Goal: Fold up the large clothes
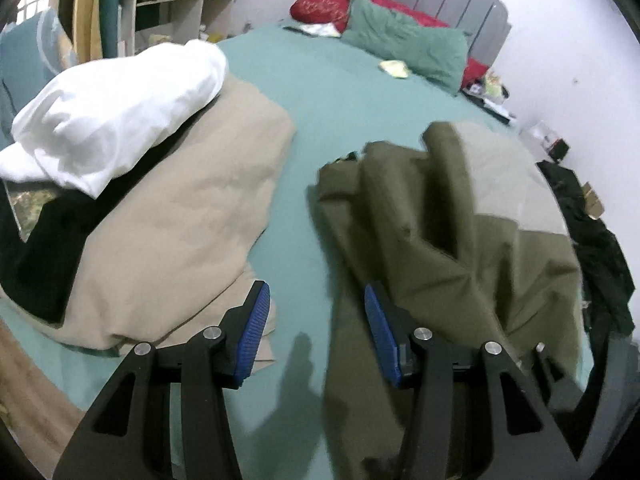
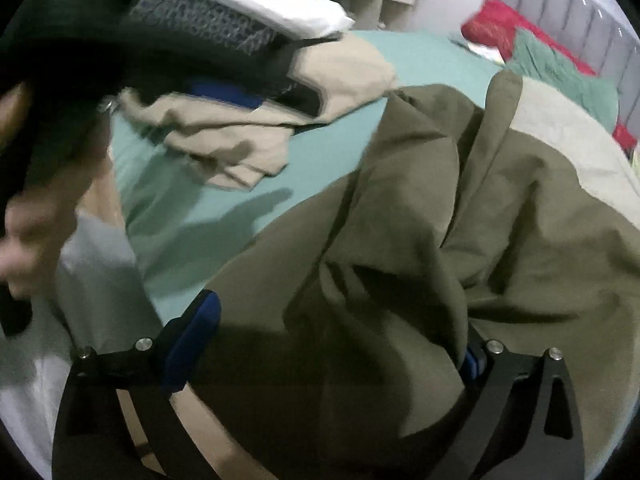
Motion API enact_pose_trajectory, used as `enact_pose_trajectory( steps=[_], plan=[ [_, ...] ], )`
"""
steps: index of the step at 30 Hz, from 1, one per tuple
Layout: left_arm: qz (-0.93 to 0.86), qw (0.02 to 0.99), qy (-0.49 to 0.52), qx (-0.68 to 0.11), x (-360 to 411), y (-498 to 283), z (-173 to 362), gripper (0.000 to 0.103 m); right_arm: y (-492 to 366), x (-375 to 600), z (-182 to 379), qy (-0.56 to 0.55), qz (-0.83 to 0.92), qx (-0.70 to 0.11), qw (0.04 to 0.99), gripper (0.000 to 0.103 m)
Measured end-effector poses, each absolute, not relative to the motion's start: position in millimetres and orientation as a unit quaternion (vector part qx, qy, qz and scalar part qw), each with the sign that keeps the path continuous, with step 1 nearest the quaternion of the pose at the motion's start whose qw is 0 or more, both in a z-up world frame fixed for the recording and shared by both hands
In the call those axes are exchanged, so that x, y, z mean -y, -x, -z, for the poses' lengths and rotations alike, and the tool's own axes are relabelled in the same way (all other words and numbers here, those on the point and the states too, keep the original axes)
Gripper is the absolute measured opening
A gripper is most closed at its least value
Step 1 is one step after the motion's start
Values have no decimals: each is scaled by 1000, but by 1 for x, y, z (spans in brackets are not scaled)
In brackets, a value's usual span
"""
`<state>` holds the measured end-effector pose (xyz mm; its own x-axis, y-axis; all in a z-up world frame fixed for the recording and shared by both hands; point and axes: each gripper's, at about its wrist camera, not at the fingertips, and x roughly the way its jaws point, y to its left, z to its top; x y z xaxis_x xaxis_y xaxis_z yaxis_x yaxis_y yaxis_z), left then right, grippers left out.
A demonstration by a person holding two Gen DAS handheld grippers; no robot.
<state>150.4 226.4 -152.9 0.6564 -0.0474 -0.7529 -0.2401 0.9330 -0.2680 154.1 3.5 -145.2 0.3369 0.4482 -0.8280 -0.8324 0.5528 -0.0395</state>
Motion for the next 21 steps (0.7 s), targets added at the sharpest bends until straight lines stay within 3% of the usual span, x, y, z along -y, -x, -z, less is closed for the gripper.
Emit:
enact_pose_trajectory(
  steps=[8,21],
  plan=[
    [-54,895,169,-410,-219,-151,142,52,-112,12,114,244,-400,-351,811,100],
    [24,903,135,-408,-156,-157,109,54,-107,124,51,122,-378,-333,855,101]
  ],
)
